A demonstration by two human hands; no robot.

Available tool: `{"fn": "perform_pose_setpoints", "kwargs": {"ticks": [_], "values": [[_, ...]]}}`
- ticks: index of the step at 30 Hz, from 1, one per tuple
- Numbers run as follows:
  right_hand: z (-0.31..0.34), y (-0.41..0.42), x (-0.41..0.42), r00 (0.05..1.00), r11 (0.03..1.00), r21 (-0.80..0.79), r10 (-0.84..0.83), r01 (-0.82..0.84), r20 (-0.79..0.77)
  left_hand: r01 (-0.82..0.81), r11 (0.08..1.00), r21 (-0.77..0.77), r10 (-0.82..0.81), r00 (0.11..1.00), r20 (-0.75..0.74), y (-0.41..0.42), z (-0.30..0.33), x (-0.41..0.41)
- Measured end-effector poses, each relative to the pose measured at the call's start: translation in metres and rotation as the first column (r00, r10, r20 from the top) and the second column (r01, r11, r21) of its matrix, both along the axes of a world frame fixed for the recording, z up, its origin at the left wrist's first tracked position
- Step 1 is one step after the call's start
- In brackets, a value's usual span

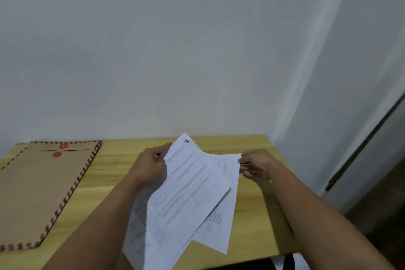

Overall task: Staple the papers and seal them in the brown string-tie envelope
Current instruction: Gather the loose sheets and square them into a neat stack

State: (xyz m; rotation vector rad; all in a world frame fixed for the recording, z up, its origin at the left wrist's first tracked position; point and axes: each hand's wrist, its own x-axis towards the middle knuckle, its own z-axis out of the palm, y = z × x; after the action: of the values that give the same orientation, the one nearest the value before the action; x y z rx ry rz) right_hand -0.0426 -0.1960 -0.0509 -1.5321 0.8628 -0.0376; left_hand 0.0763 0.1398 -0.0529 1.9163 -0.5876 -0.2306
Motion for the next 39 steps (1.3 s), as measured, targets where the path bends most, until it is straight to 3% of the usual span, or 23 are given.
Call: {"fn": "perform_pose_setpoints", "kwargs": {"ticks": [5, 11, 17, 22, 26, 29, 35, 39], "values": [[-0.009, 0.007, 0.010, 0.999, 0.999, 0.048, -0.009, 0.007, 0.042, -0.001, 0.999, -0.032, 0.001, 1.000, -0.015, 0.002, 0.013, -0.006], [-0.009, 0.016, 0.013, 0.999, 0.992, -0.122, 0.036, -0.036, -0.009, -0.015, 0.999, -0.033, 0.015, 1.000, -0.003, 0.007, 0.018, -0.011], [-0.009, 0.028, 0.018, 1.000, 1.000, 0.007, -0.029, 0.029, 0.011, -0.015, 0.999, -0.030, 0.014, 0.999, -0.037, 0.010, 0.014, -0.020], [-0.010, 0.029, 0.044, 0.974, 0.946, -0.234, 0.228, -0.226, -0.017, -0.005, 1.000, -0.017, 0.004, 0.998, -0.056, 0.012, 0.008, -0.026], [-0.001, 0.033, 0.065, 0.829, 0.740, -0.373, 0.497, -0.560, -0.256, -0.014, 1.000, -0.019, 0.013, 0.998, -0.056, 0.013, 0.010, -0.023], [0.002, 0.030, 0.069, 0.795, 0.675, -0.420, 0.519, -0.607, -0.316, -0.024, 1.000, -0.005, 0.024, 0.998, -0.049, 0.013, 0.007, -0.018], [-0.003, 0.006, 0.057, 0.933, 0.776, -0.524, 0.339, -0.351, -0.123, -0.039, 0.999, 0.028, 0.040, 0.998, -0.046, 0.010, 0.005, -0.016], [-0.003, -0.012, 0.030, 0.933, 0.844, -0.398, 0.315, -0.359, -0.173, -0.038, 0.999, 0.033, 0.039, 0.998, -0.041, 0.005, 0.012, -0.021]]}}
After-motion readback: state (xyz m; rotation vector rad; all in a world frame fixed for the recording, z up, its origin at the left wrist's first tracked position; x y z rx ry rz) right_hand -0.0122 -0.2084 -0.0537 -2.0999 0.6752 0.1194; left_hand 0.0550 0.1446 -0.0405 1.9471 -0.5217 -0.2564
